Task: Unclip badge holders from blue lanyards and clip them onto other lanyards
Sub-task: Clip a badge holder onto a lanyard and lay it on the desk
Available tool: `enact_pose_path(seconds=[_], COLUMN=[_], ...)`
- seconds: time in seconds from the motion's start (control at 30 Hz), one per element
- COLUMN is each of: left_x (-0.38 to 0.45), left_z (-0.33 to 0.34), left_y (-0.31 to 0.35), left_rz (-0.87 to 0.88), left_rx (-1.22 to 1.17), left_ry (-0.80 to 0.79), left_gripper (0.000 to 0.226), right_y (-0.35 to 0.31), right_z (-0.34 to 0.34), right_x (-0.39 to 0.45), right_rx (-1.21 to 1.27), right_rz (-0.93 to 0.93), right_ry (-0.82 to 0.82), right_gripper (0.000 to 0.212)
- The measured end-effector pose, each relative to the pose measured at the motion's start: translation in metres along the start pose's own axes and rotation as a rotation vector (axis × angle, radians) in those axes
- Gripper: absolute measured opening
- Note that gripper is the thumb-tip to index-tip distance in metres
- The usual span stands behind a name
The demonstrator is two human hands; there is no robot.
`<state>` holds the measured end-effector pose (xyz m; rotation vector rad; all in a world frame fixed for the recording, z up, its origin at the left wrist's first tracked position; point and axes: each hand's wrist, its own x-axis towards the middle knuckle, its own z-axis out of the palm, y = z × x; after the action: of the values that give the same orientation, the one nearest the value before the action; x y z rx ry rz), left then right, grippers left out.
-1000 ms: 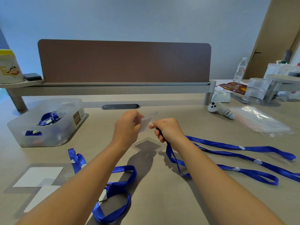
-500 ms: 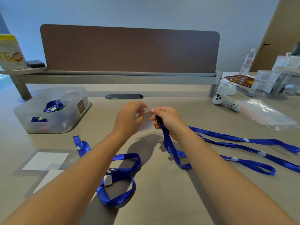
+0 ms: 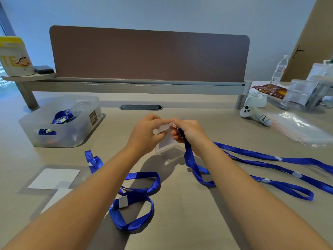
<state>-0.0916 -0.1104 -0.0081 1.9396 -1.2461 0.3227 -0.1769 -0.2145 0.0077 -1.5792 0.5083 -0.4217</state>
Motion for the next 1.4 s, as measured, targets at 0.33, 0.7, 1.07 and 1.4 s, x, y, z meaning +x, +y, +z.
enact_pose_path(seconds=[0.33,0.7,1.07,1.4], left_x=[0.008,0.01,0.013,0.004], left_z=[-0.001,-0.004,-0.015,-0.024], left_y=[0.005,0.001,-0.005,-0.022], left_rz=[-0.268,-0.274,-0.261,-0.269], left_rx=[-0.27,-0.202,-0.249,-0.228], left_ry=[-0.055,-0.03,-0.014,0.019], left_gripper=[0.019,0.017,0.015,0.02], right_y=[0.006,0.009,0.009,0.0], right_z=[0.006,0.013,0.022,0.025], right_x=[-0.002,0.001,0.007,0.017], right_rx=[-0.242,-0.323,-0.284,-0.221], right_rz=[-0.158,-0.26,-0.301,-0.126], right_ry=[-0.072,-0.062,-0.057,-0.128], right_gripper=[0.029,0.027,0.025,0.017])
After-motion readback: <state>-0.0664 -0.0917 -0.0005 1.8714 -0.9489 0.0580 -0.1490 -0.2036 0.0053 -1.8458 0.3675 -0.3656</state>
